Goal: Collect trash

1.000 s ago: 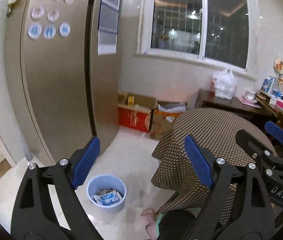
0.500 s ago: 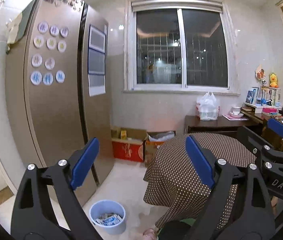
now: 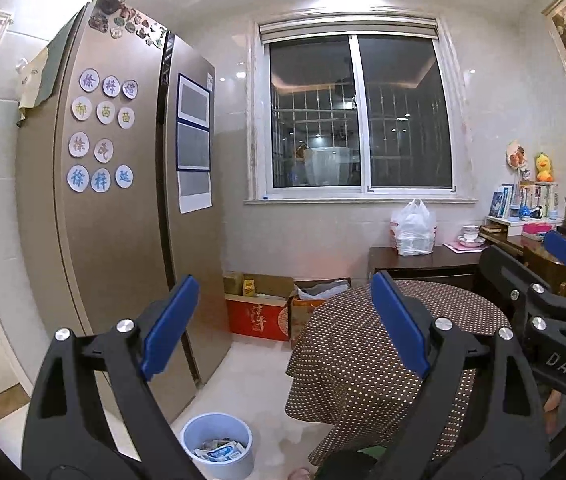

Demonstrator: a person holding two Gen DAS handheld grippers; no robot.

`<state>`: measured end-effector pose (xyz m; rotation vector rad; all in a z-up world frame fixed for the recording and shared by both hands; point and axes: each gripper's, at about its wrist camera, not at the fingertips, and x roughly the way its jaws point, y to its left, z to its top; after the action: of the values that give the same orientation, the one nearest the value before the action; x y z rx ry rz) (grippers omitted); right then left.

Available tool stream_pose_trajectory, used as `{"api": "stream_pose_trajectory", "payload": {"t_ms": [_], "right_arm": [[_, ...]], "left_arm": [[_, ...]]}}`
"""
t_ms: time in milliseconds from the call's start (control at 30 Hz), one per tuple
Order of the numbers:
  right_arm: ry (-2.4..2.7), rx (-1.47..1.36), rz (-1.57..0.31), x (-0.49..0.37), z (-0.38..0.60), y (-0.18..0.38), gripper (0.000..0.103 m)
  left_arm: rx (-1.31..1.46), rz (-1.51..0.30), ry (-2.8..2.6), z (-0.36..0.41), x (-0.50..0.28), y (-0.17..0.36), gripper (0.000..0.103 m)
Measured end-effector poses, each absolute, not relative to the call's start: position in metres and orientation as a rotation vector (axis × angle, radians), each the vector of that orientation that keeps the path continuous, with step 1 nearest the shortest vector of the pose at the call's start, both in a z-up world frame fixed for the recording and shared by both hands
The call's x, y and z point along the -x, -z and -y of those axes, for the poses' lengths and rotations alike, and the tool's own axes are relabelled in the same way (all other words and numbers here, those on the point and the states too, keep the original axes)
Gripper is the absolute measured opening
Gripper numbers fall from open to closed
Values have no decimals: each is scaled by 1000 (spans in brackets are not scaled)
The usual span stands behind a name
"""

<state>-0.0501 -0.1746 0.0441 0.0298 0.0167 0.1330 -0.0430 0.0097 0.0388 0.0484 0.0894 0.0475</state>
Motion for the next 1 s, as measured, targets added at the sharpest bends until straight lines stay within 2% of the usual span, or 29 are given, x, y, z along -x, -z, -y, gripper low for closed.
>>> {"api": "stream_pose_trajectory", "payload": {"t_ms": [1000], "right_arm": [[-134, -44, -34, 52, 172, -39, 98]], "left_arm": [[-57, -88, -55, -13, 48, -38, 87]]}}
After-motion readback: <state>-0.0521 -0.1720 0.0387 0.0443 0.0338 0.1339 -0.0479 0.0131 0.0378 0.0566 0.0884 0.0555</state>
